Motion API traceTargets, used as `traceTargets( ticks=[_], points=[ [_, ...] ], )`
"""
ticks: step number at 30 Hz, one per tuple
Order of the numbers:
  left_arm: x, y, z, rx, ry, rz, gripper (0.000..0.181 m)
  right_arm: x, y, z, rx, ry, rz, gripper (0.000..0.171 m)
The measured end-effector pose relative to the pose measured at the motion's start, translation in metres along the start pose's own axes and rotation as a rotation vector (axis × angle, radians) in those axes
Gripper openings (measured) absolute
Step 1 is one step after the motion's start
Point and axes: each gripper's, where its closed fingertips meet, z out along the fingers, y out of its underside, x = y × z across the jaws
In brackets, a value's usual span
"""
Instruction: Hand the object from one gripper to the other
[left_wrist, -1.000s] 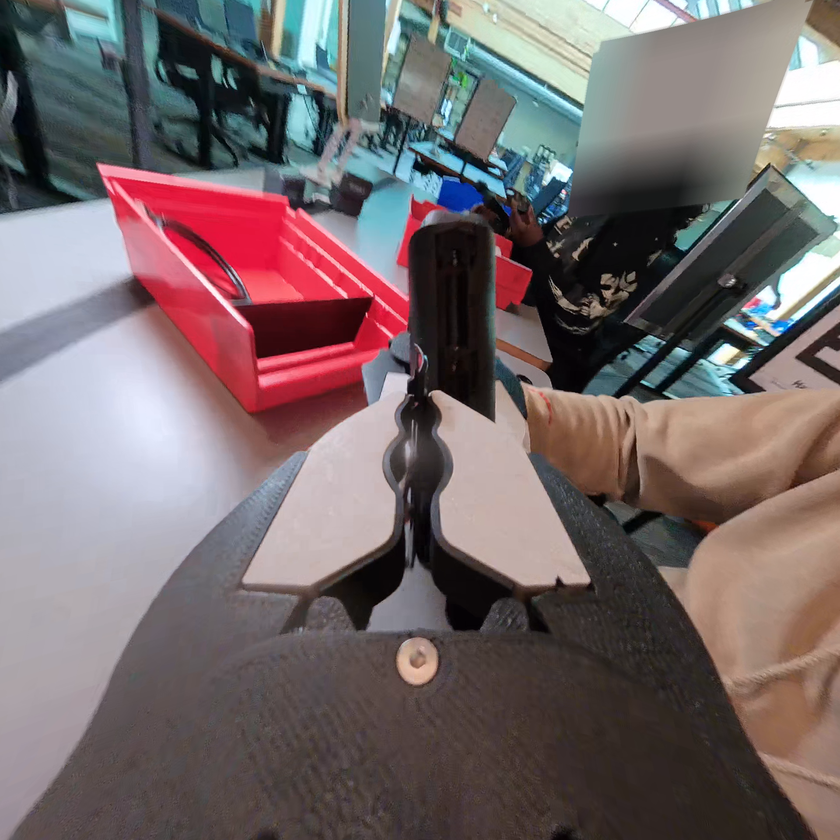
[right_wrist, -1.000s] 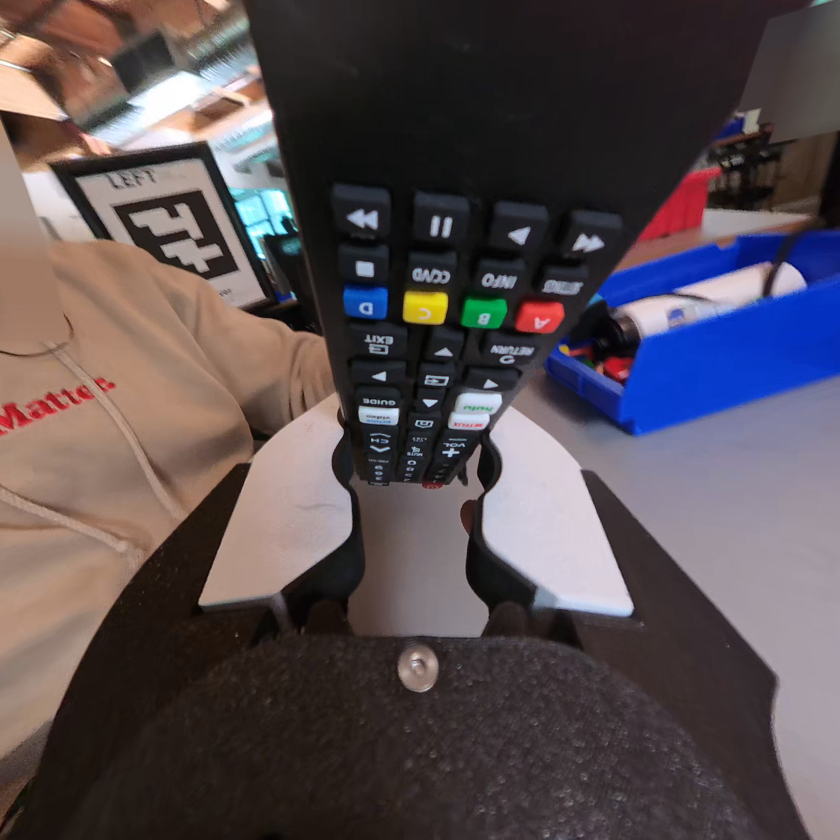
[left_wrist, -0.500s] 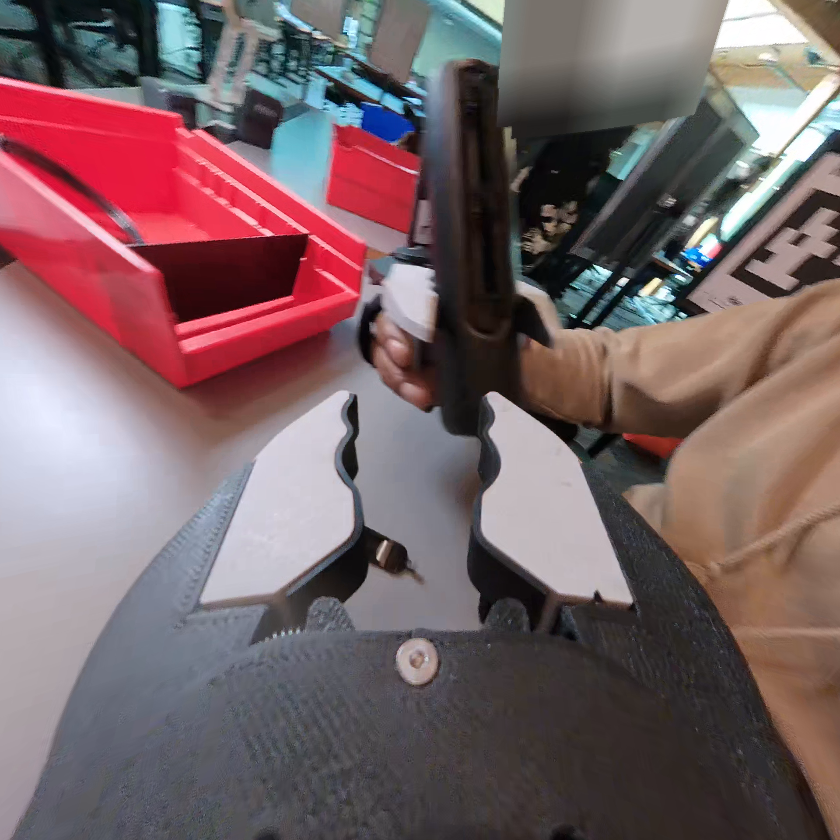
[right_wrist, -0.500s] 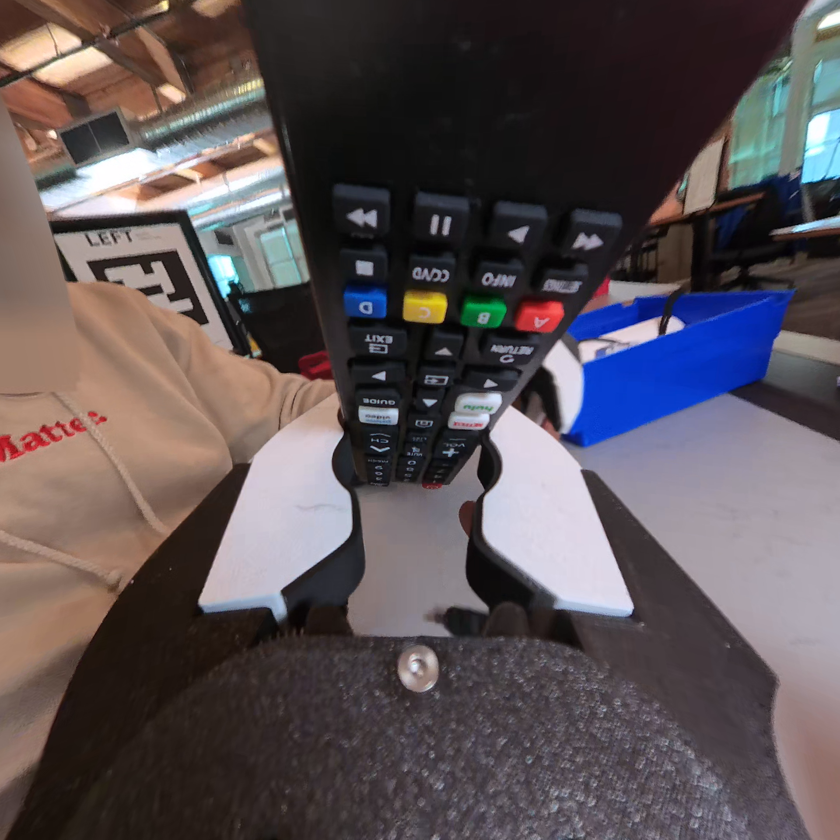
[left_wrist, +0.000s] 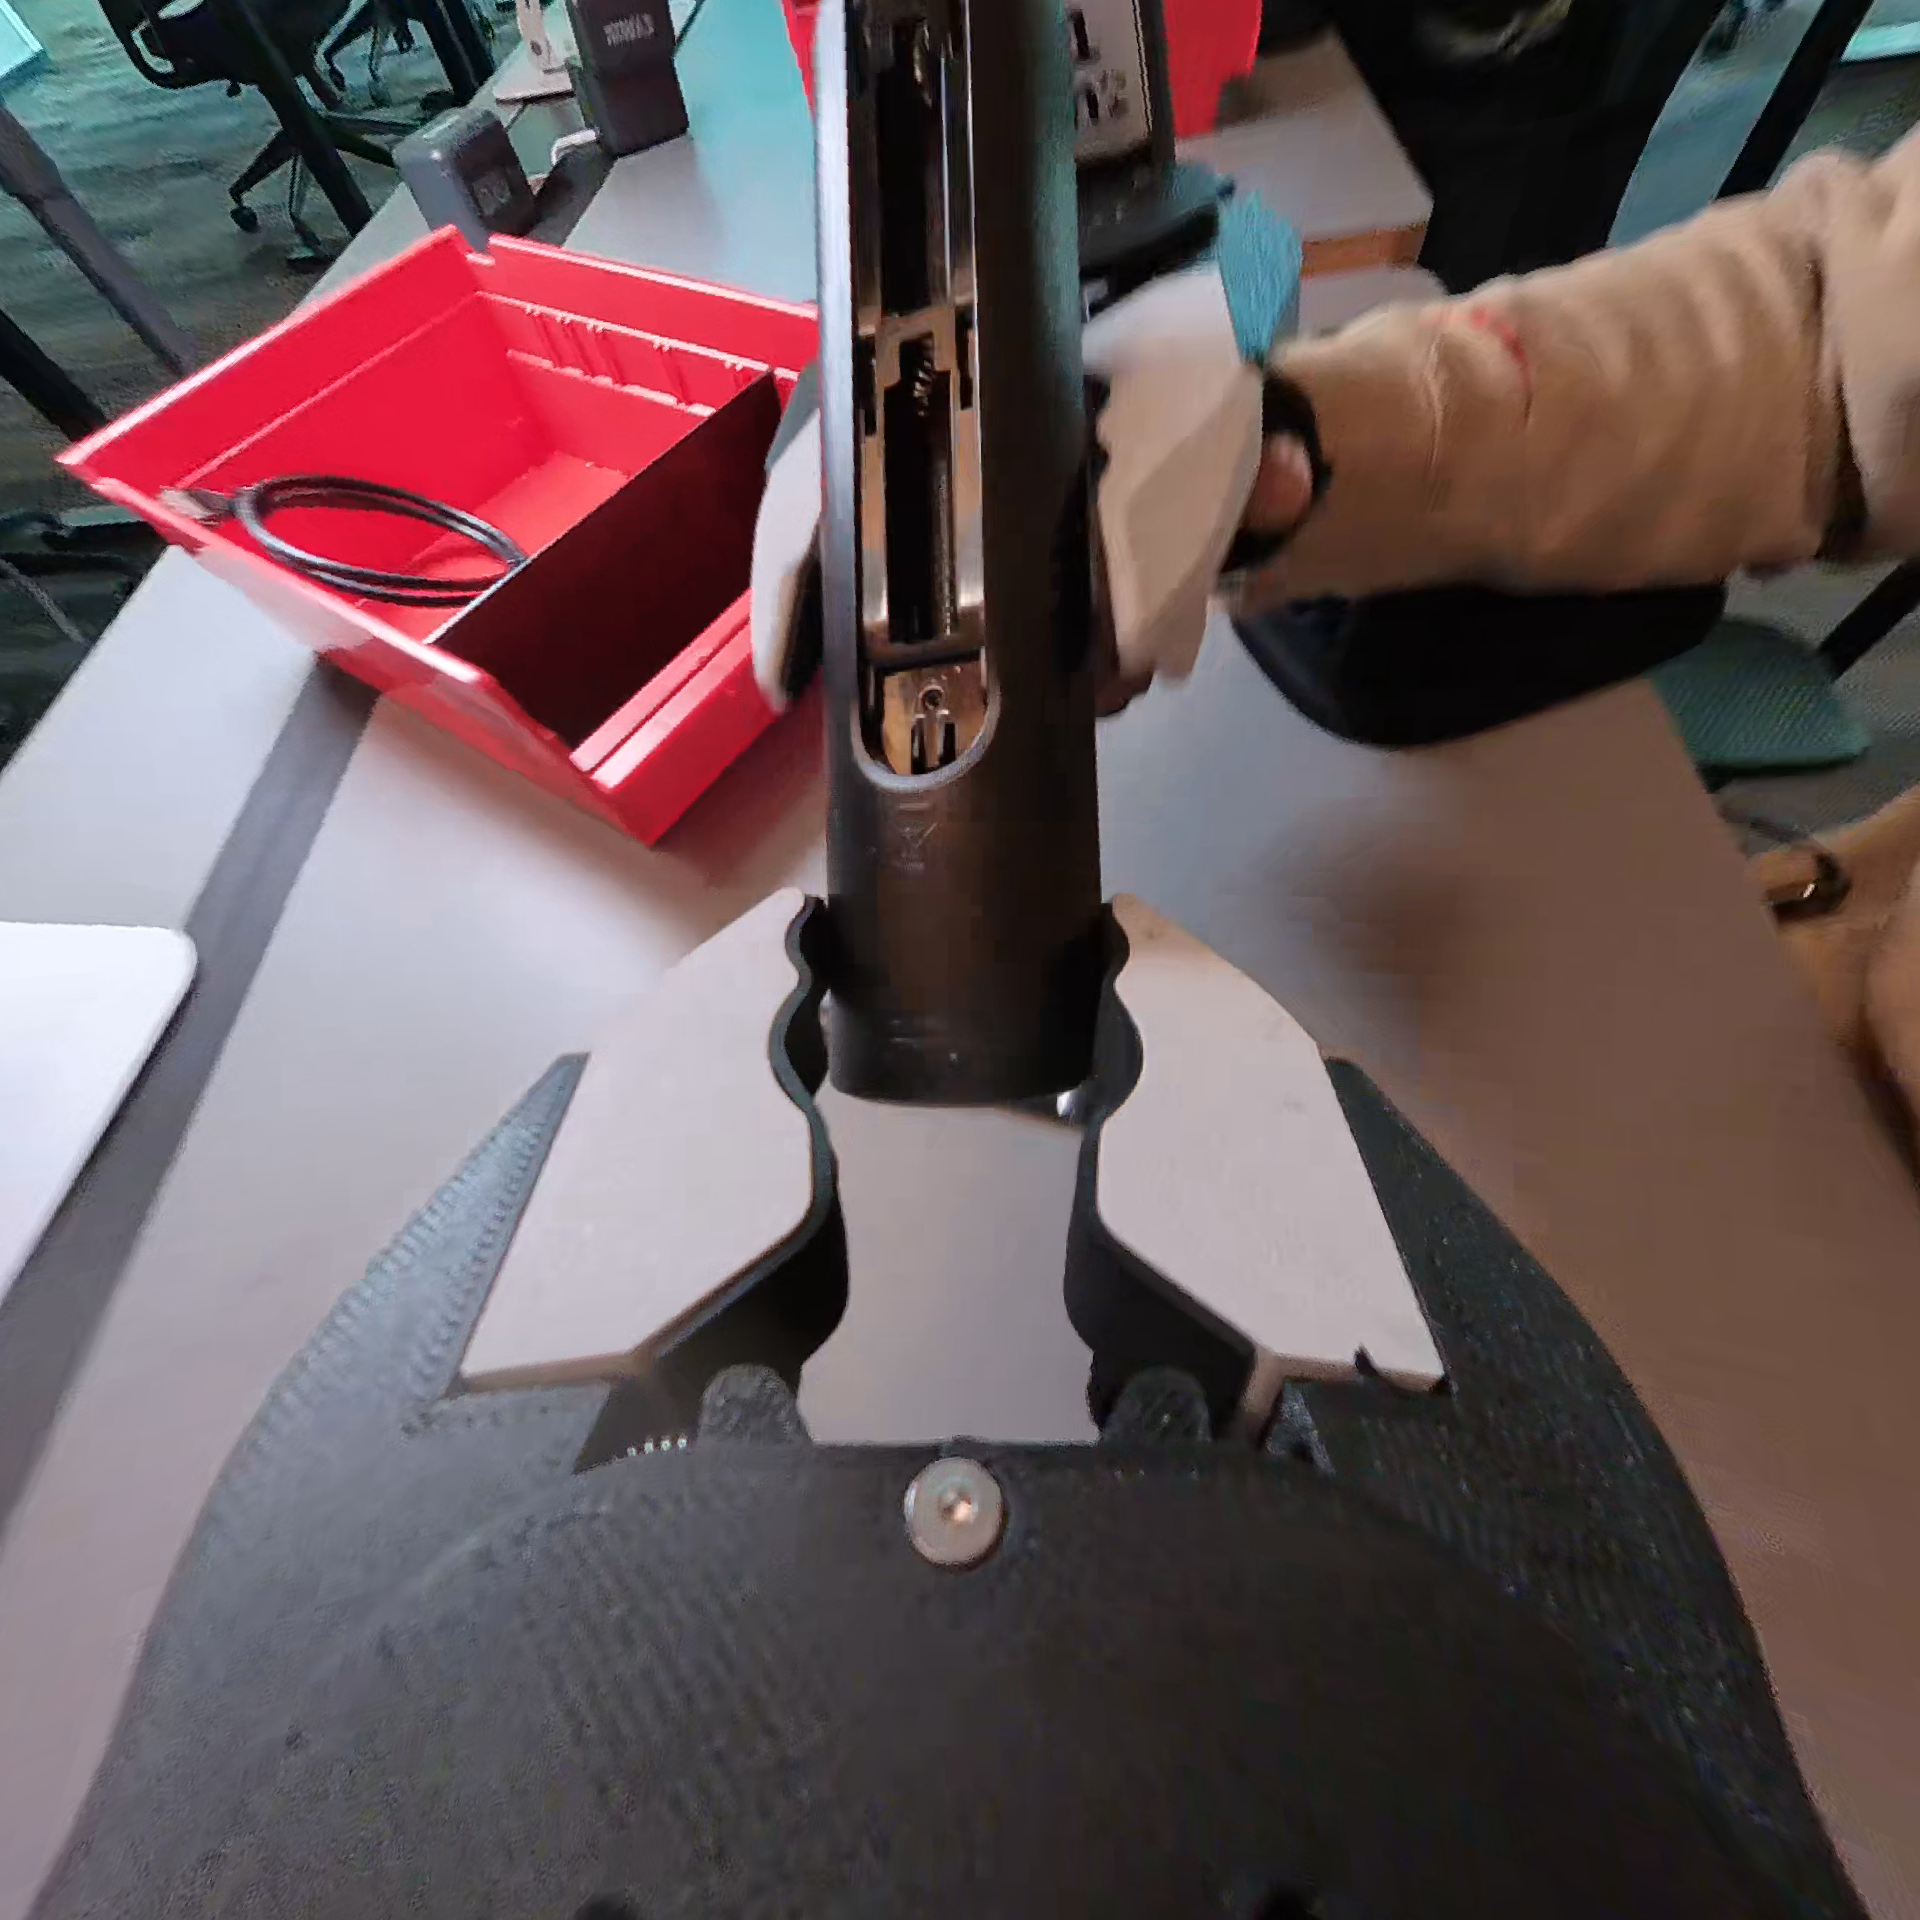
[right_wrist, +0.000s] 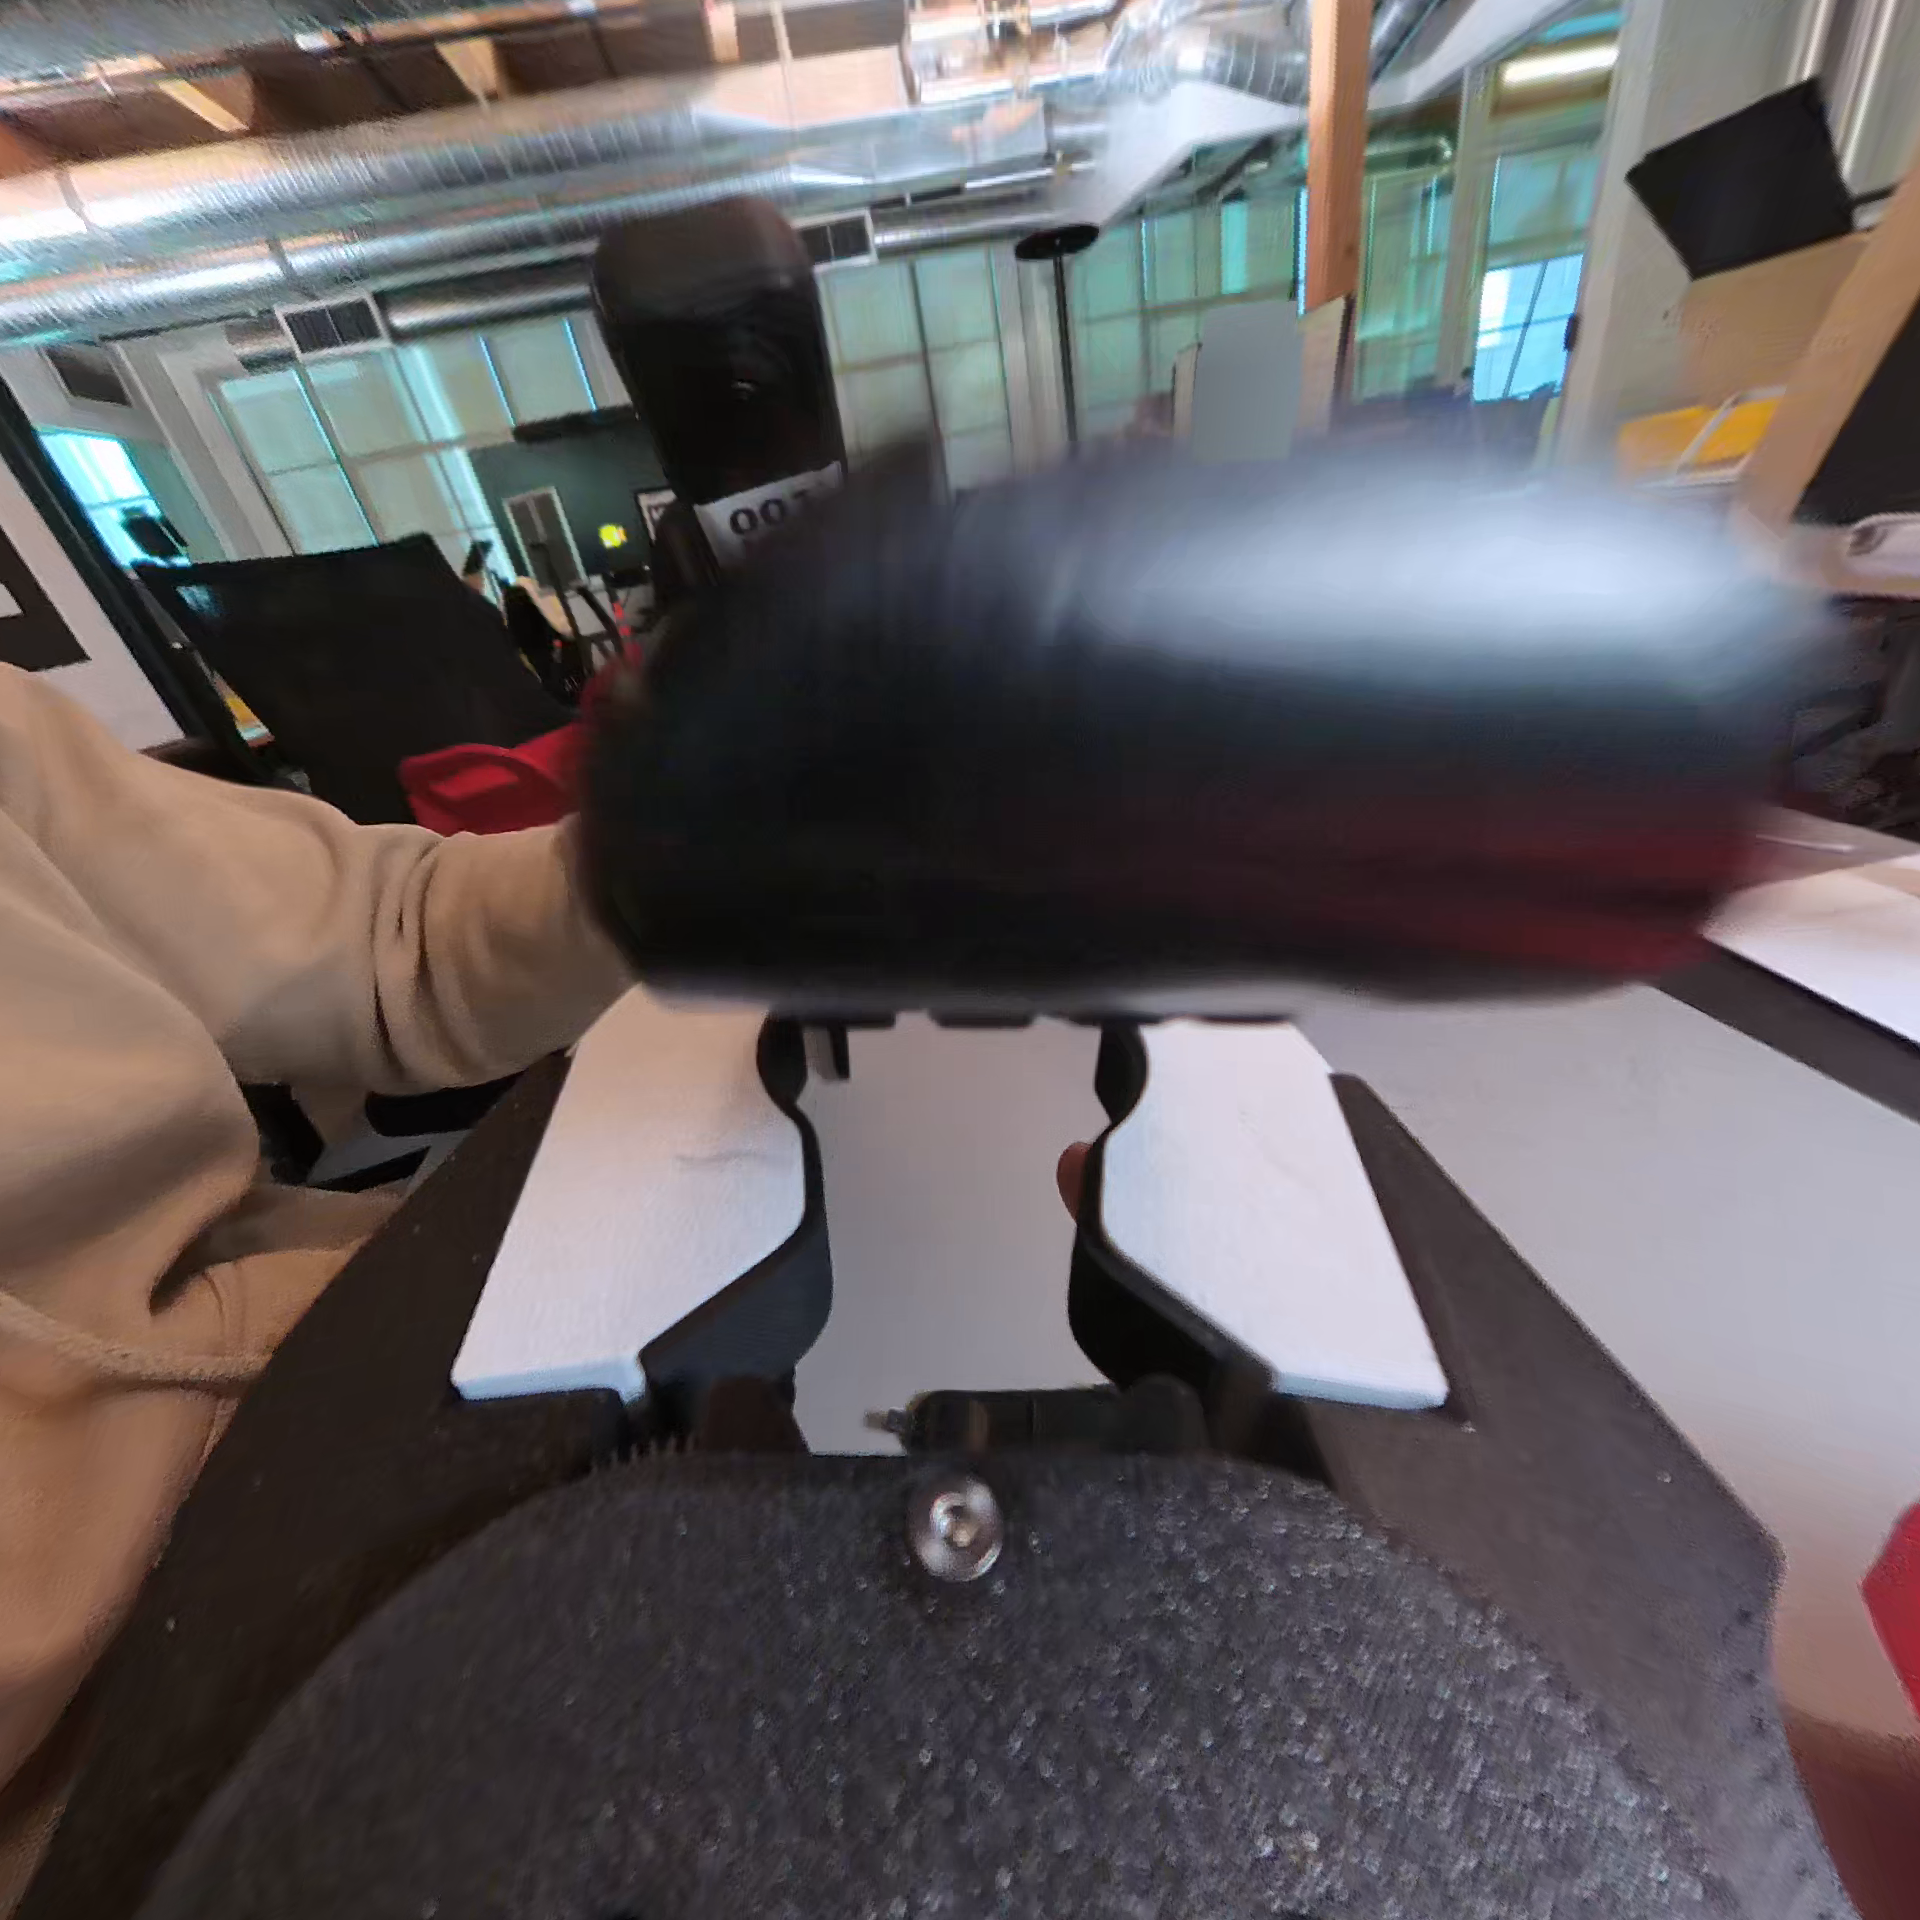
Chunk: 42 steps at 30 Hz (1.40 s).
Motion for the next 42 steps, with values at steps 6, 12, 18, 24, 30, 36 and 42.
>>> traceTargets(
  ticks=[6, 12, 18, 24, 30, 36, 42],
  points=[
    [-0.035, 0.024, -0.051, -0.207, -0.255, 0.220, 0.049, 0.012, -0.009, -0.019, 0.013, -0.050, 0.220, 0.052],
    [-0.044, 0.026, -0.058, -0.283, -0.367, 0.388, 0.049, 0.028, -0.004, -0.009, 0.108, -0.045, 0.622, 0.044],
    [-0.050, 0.030, -0.057, -0.260, -0.375, 0.386, 0.049, 0.039, -0.001, -0.009, 0.224, 0.015, 0.700, 0.022],
    [-0.050, 0.034, -0.047, -0.216, -0.348, 0.314, 0.049, 0.049, 0.007, -0.010, 0.257, 0.076, 0.756, 0.023],
    [-0.027, 0.024, -0.047, 0.155, -0.083, -0.262, 0.057, 0.040, -0.009, -0.015, 0.340, -0.019, 0.722, 0.022],
    [0.010, 0.026, -0.062, 0.526, 0.270, -0.830, 0.035, 0.022, -0.001, 0.001, 0.283, -0.113, 0.689, 0.022],
    [0.009, 0.033, -0.069, 0.595, 0.263, -0.909, 0.038, 0.016, 0.016, 0.011, 0.191, -0.096, 0.615, 0.022]
  ],
)
